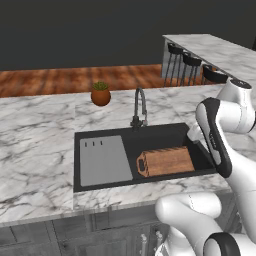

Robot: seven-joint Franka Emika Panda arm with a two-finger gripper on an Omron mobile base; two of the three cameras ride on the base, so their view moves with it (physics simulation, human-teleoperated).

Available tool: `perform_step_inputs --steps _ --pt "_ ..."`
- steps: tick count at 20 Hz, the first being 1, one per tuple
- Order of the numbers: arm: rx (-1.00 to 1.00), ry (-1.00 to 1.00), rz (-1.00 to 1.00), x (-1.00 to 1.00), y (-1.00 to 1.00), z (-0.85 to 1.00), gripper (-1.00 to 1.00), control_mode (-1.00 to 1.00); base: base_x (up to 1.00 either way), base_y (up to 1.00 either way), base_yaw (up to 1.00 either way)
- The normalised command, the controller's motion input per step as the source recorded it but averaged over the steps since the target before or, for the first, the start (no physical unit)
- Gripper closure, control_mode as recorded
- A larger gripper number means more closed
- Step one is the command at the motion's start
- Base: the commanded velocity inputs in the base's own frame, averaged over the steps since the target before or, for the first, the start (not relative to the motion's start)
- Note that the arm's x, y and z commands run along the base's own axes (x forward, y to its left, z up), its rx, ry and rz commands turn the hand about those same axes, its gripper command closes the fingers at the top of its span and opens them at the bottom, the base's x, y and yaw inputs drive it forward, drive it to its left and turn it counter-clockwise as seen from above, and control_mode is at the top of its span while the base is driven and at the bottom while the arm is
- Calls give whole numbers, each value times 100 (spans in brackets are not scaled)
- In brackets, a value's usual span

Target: Move the cutting board and knife to the sink. Then move spray from the cabinet to the counter.

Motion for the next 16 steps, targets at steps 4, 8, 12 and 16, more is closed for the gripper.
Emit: perform_step_inputs --steps 4,8,12,16 --pt "0 0 0 0 0 0 -100 -100 0 0 0" --pt "1 2 0 -4 0 0 -100 -100 0 0 0" --pt "4 7 -2 -16 1 -3 -100 100 -10 0 -1" --pt "0 0 0 0 0 0 -100 100 -55 0 -4"
